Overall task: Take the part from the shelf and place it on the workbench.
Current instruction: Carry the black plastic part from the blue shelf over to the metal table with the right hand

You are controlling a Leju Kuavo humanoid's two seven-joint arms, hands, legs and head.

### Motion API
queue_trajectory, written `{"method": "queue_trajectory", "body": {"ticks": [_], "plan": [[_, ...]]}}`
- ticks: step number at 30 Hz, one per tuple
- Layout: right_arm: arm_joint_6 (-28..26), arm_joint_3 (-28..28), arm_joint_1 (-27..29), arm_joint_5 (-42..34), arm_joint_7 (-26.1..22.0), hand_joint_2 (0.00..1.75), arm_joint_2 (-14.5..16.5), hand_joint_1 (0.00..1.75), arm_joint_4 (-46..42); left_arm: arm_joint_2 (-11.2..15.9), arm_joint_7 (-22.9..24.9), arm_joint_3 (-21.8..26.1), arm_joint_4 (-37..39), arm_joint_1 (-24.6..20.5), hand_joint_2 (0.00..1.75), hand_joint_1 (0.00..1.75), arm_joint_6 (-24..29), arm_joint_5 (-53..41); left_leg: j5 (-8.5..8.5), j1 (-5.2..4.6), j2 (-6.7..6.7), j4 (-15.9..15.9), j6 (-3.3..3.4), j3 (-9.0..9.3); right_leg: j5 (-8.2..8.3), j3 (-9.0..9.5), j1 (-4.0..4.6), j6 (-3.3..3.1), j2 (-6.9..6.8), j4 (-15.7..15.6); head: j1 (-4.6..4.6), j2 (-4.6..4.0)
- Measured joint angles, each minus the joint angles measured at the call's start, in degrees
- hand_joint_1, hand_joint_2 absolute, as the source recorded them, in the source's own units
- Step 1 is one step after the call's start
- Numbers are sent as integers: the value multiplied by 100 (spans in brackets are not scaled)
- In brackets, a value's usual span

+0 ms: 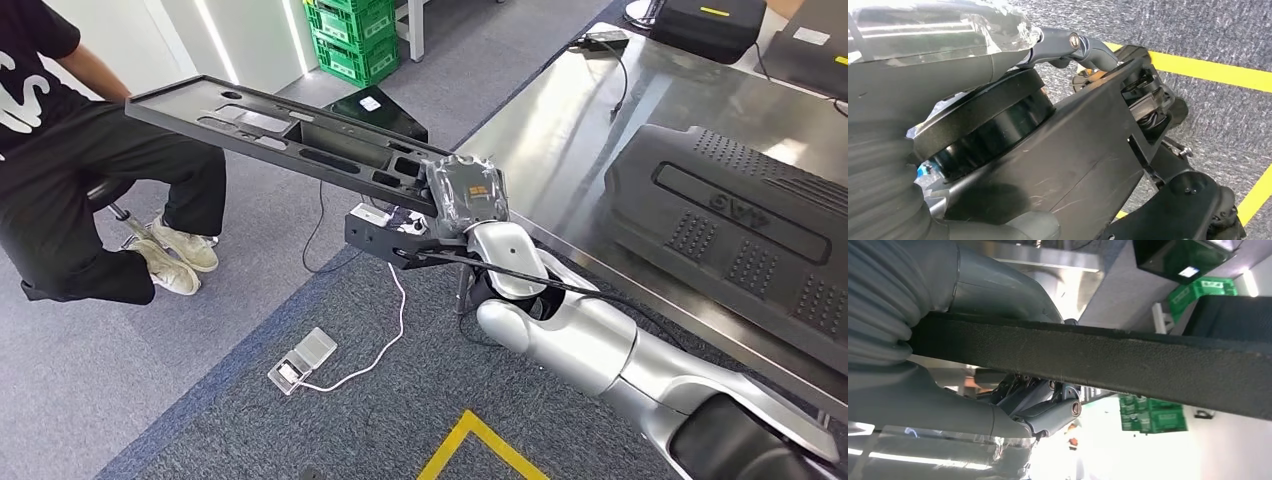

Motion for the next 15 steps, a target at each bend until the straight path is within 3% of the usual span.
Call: {"method": "queue_trajectory", "body": {"ticks": [3,4,5,6,9,10,12,13,15], "plan": [[8,-8,-18,-3,-2,175,0,175,1,4,-26,1,0,-11,175,0,-25,7,-508,-10,-106,997,-28,-420,-4,31,12,-75,75,-19,-135,0],[15,-8,-16,-5,-2,175,-1,175,1,4,-32,1,0,-20,175,0,-28,10,-606,-15,-114,1294,-31,-554,-6,34,26,-79,112,-17,-170,0],[24,-8,-14,-7,-2,175,-1,175,2,4,-33,2,0,-26,175,0,-30,14,-599,-17,-115,1421,-28,-616,-8,37,37,-82,154,-13,-190,0],[33,-8,-14,-8,-1,175,-2,175,2,4,-32,2,0,-25,175,0,-31,18,-481,-16,-119,1332,-20,-580,-9,41,45,-82,201,-8,-206,-1],[48,-11,-29,-8,5,175,-3,175,2,4,-30,2,1,-7,175,0,-37,34,96,9,-271,314,16,-189,-19,26,54,-60,331,36,-244,-1],[54,-13,-40,-10,9,175,-3,175,2,3,-30,2,1,-5,175,0,-43,41,178,22,-343,62,35,-110,-17,-6,57,-42,368,58,-250,0],[72,-16,-60,-17,20,175,-4,175,3,2,-36,2,-1,-6,175,0,-56,51,190,20,-410,-98,79,-86,8,-75,52,10,429,81,-236,0],[84,-17,-63,-21,22,175,-6,175,3,0,-37,2,-2,-7,175,0,-60,54,196,18,-384,-121,110,-84,19,-94,45,40,456,81,-227,1],[98,-22,-74,-25,25,175,-16,175,4,-7,-38,2,-4,-6,175,0,-63,57,228,20,-322,-168,168,-60,-60,-147,41,101,386,199,-198,1]]}}
